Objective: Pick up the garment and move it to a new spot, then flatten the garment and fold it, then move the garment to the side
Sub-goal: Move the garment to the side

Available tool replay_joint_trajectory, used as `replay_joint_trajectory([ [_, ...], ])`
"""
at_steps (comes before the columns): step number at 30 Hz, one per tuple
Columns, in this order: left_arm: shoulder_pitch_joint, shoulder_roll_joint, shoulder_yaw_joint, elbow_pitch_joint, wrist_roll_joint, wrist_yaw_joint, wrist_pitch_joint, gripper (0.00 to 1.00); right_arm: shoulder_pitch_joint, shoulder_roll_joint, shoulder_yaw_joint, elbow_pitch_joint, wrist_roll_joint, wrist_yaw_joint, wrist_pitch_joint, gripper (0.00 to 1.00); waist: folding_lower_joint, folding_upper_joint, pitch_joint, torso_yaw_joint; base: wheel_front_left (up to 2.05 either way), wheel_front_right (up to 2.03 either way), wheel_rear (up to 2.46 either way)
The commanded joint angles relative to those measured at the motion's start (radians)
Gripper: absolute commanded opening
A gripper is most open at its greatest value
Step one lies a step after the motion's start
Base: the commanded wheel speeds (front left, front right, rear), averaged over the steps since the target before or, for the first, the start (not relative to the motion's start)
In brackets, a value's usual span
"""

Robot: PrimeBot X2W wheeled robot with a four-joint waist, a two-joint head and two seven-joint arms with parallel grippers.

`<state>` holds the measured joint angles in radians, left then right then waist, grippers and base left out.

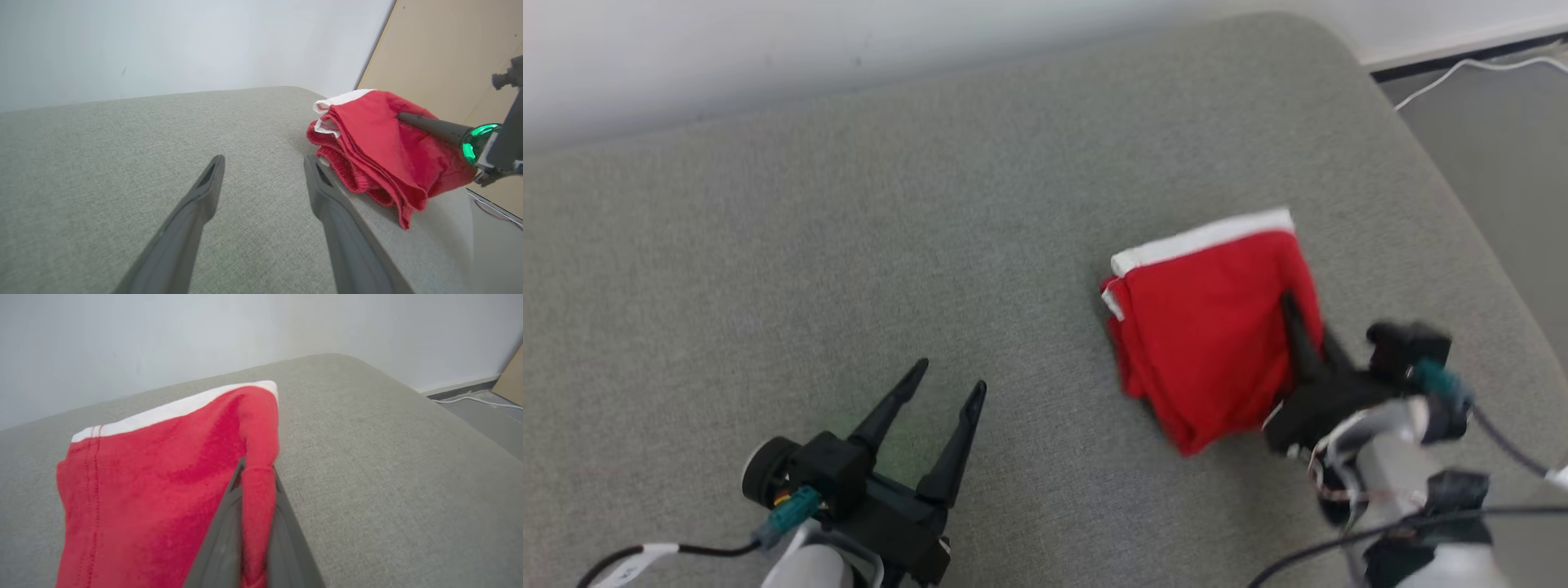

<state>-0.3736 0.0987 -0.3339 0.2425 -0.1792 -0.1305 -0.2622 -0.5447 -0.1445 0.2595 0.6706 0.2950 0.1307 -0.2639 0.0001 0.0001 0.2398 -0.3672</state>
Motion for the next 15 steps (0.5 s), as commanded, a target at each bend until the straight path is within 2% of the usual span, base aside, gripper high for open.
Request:
replay_joint_trajectory([
  [1,-0.022,0.018,0.0,-0.003,0.0,0.0,-0.004,1.0,-0.045,-0.017,-0.013,0.006,-0.012,0.0,0.0,0.0,-0.0001,-0.0001,0.084,0.034,0.0,0.0,0.0],
  [9,-0.088,0.056,-0.018,-0.02,0.004,0.0,-0.004,1.0,-0.255,-0.13,-0.131,0.12,-0.123,0.0,0.0,0.0,-0.0001,-0.0001,0.197,0.104,0.0,0.0,0.0],
  [15,-0.105,0.061,-0.025,-0.029,0.004,0.0,-0.002,1.0,-0.334,-0.207,-0.257,0.202,-0.237,0.0,0.0,0.0,-0.0001,-0.0001,0.235,0.15,0.0,0.0,0.0],
])
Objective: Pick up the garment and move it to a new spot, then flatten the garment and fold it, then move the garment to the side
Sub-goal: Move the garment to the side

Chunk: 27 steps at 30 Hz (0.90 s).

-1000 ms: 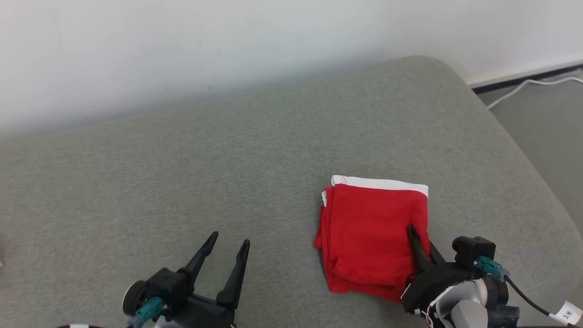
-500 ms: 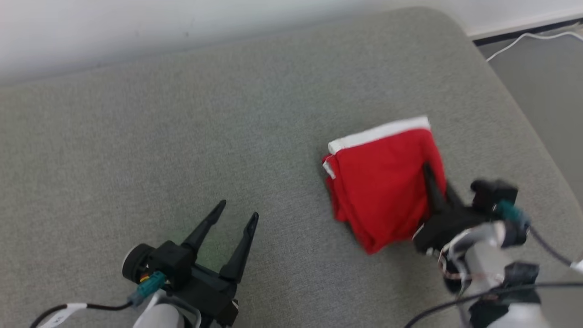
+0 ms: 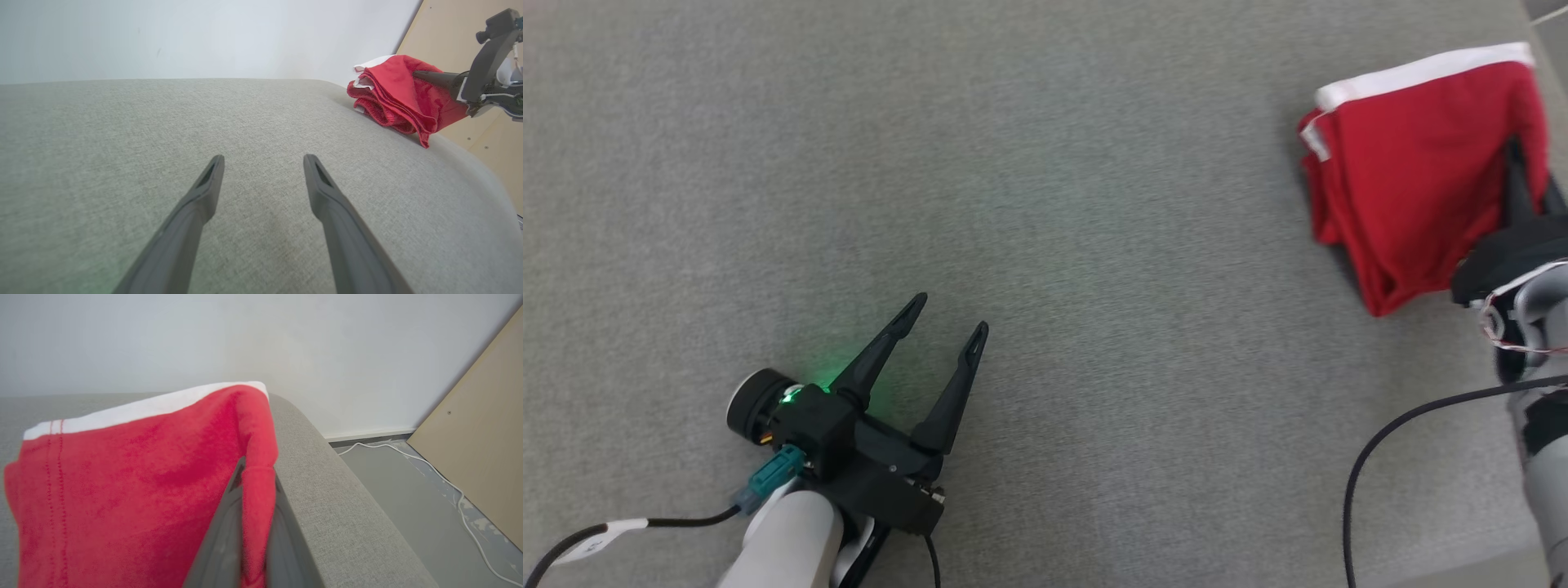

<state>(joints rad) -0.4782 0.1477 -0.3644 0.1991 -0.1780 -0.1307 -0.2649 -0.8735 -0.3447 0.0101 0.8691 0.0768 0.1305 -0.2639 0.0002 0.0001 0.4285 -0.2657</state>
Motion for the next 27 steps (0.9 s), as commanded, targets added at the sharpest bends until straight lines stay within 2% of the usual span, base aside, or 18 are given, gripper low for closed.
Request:
replay_joint_trajectory([
  [1,-0.003,0.013,0.003,0.013,0.004,0.001,0.001,1.0,-0.012,-0.017,-0.032,0.013,-0.041,0.0,0.0,0.0,-0.0002,-0.0001,0.05,0.055,0.0,0.0,0.0],
  [4,-0.003,0.016,0.001,0.011,0.005,0.001,0.002,1.0,-0.033,-0.044,-0.115,0.031,-0.105,0.0,0.0,0.0,-0.0002,-0.0001,0.06,0.071,0.0,0.0,0.0],
  [10,-0.008,0.02,-0.002,0.016,0.004,0.001,0.005,1.0,-0.055,-0.055,-0.245,0.03,-0.249,0.0,0.0,0.0,-0.0002,-0.0001,0.07,0.093,0.0,0.0,0.0],
  [11,-0.01,0.02,-0.003,0.017,0.004,0.001,0.005,1.0,-0.058,-0.055,-0.274,0.02,-0.27,0.0,0.0,0.28,-0.0002,-0.0001,0.071,0.096,0.0,0.0,0.0],
  [12,-0.01,0.02,-0.003,0.018,0.004,0.001,0.005,1.0,-0.055,-0.047,-0.294,0.016,-0.289,0.0,0.0,0.67,-0.0002,-0.0001,0.07,0.099,0.0,0.0,0.0],
  [13,-0.009,0.02,-0.001,0.018,0.004,0.001,0.005,1.0,-0.049,-0.04,-0.311,0.017,-0.314,0.0,0.0,1.0,-0.0002,-0.0001,0.069,0.101,0.0,0.0,0.0],
  [17,0.003,0.011,0.013,0.028,-0.004,0.002,0.005,1.0,-0.037,-0.014,-0.381,-0.037,-0.395,0.0,0.0,1.0,-0.0002,-0.0001,0.053,0.106,0.0,0.0,0.0],
  [21,0.012,0.001,0.017,0.029,-0.002,0.001,0.004,1.0,-0.012,0.02,-0.419,-0.1,-0.424,0.0,0.0,1.0,-0.0002,-0.0001,0.029,0.11,0.0,0.0,0.0],
  [24,0.021,-0.015,0.033,0.028,0.003,0.001,0.003,1.0,0.016,0.063,-0.394,-0.163,-0.403,0.0,0.0,1.0,-0.0002,-0.0001,-0.002,0.117,0.0,0.0,0.0],
  [27,0.039,-0.032,0.064,0.029,0.006,0.001,0.001,1.0,0.059,0.101,-0.334,-0.21,-0.325,0.0,0.0,1.0,-0.0002,-0.0001,-0.04,0.126,0.0,0.0,0.0],
])
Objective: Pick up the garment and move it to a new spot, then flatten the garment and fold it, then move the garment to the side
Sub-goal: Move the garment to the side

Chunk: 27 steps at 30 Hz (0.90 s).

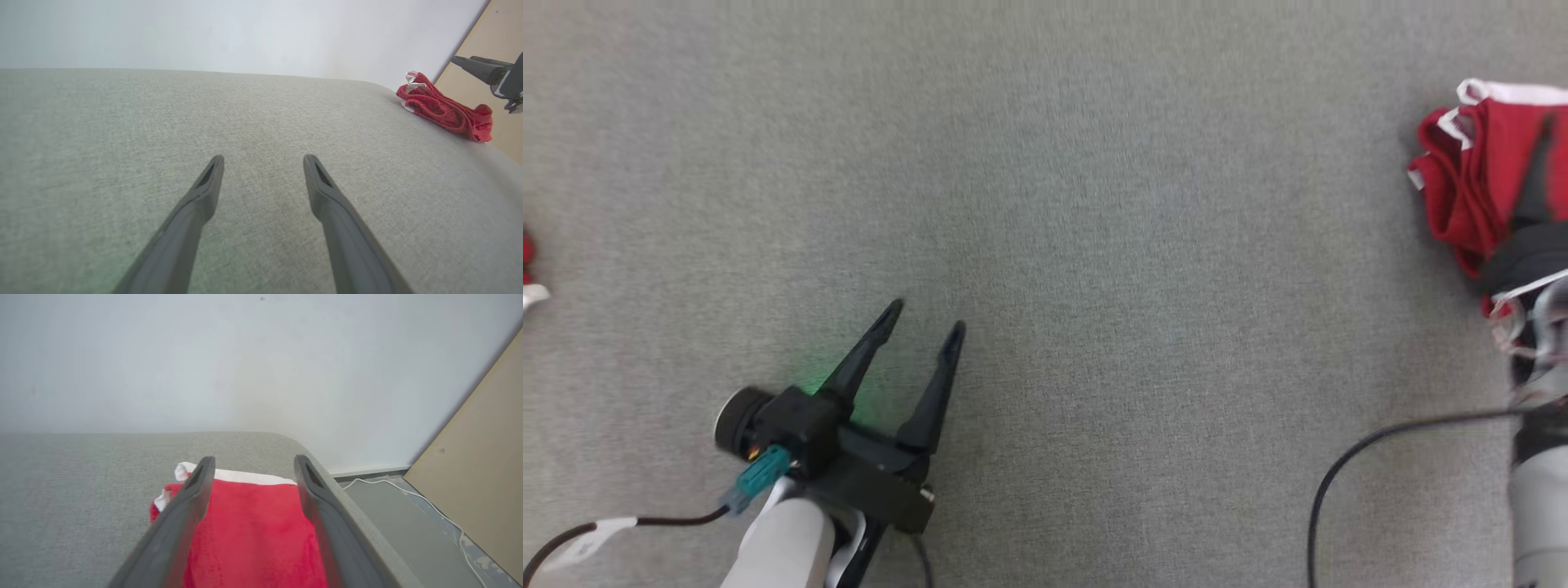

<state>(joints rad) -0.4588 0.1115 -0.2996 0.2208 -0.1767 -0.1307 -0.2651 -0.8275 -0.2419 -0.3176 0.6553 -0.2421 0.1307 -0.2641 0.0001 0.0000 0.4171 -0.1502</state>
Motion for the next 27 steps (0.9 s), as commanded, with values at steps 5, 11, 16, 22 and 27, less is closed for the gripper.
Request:
replay_joint_trajectory([
  [5,0.057,-0.014,0.058,0.021,0.014,0.001,0.001,1.0,0.098,0.016,0.12,-0.06,0.108,0.0,0.0,1.0,-0.0001,0.0,-0.095,0.028,0.0,0.0,0.0],
  [11,0.114,-0.033,0.124,0.048,0.024,0.001,0.001,1.0,0.219,0.044,0.211,-0.112,0.228,0.0,0.0,1.0,-0.0001,0.0,-0.175,0.06,0.0,0.0,0.0],
  [16,0.166,-0.045,0.176,0.067,0.048,0.001,0.001,1.0,0.336,0.079,0.255,-0.145,0.289,0.0,0.0,1.0,-0.0001,0.0,-0.244,0.094,0.0,0.0,0.0],
  [22,0.244,-0.056,0.243,0.089,0.067,0.009,0.001,1.0,0.454,0.111,0.316,-0.158,0.317,0.0,0.0,1.0,-0.0001,0.0,-0.325,0.122,0.0,0.0,0.0],
  [27,0.306,-0.059,0.29,0.099,0.082,0.027,0.001,1.0,0.532,0.142,0.333,-0.165,0.325,0.0,0.0,1.0,-0.0001,0.0,-0.381,0.136,0.0,0.0,0.0],
])
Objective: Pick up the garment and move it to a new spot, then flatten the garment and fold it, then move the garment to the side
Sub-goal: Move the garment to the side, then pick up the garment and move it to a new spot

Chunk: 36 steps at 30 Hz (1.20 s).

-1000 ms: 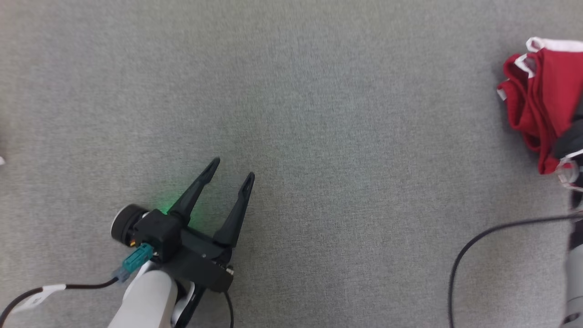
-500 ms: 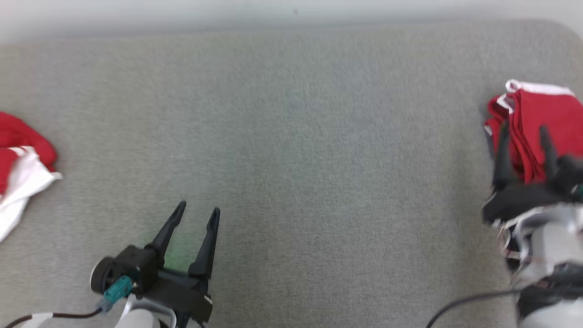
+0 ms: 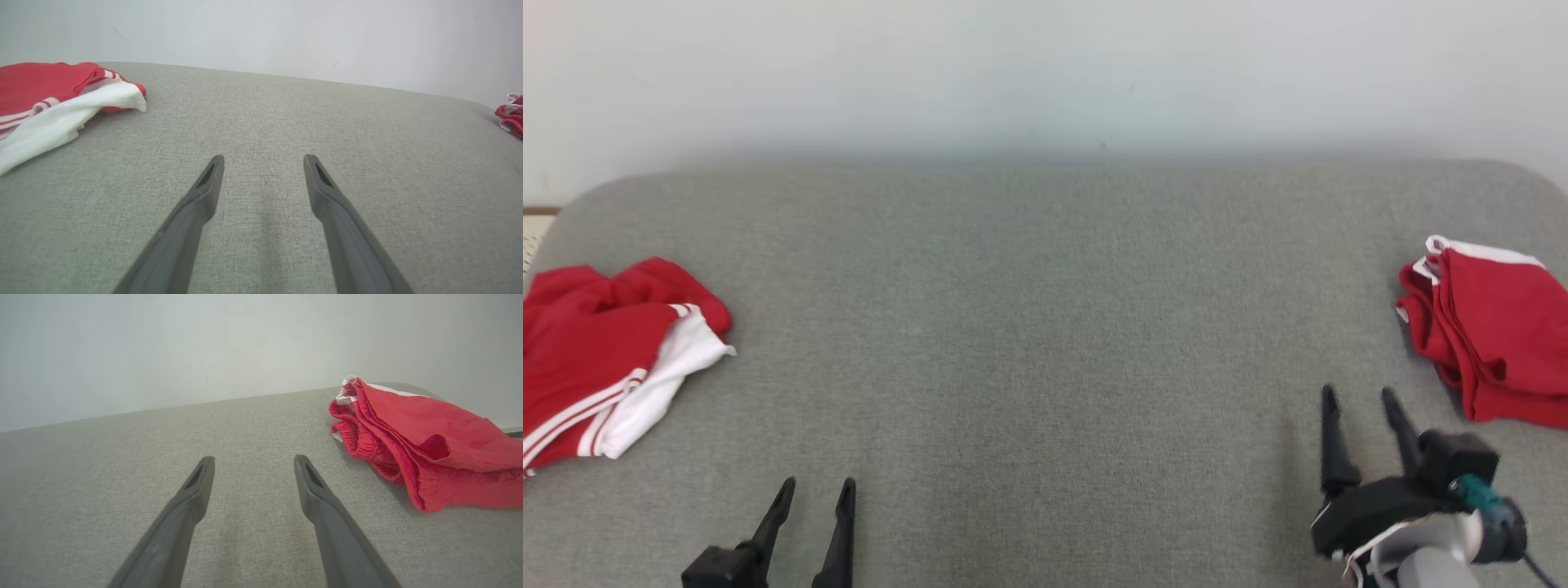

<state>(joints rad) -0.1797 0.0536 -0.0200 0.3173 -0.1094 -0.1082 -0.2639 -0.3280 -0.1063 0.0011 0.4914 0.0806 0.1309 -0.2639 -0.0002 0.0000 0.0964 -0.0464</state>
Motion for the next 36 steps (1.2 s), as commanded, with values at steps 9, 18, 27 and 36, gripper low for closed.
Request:
replay_joint_trajectory([
  [9,0.093,-0.002,0.071,-0.002,0.043,0.043,-0.001,1.0,0.112,0.028,0.053,-0.033,-0.021,-0.001,0.0,1.0,0.0002,0.0,-0.113,0.034,0.0,0.0,0.0],
  [18,0.119,-0.003,0.103,-0.01,0.034,0.058,-0.001,1.0,0.155,0.044,0.064,-0.077,-0.005,-0.001,0.0,1.0,0.0002,0.0,-0.139,0.025,0.0,0.0,0.0],
  [27,0.149,-0.003,0.113,-0.019,0.025,0.073,-0.001,1.0,0.184,0.047,0.105,-0.088,-0.015,-0.001,0.0,1.0,0.0002,0.0,-0.151,0.021,0.0,0.0,0.0],
  [36,0.139,-0.003,0.116,-0.029,0.024,0.085,-0.001,1.0,0.193,0.04,0.123,-0.091,-0.008,-0.001,0.0,1.0,0.0002,0.0,-0.147,0.025,0.0,0.0,0.0],
])
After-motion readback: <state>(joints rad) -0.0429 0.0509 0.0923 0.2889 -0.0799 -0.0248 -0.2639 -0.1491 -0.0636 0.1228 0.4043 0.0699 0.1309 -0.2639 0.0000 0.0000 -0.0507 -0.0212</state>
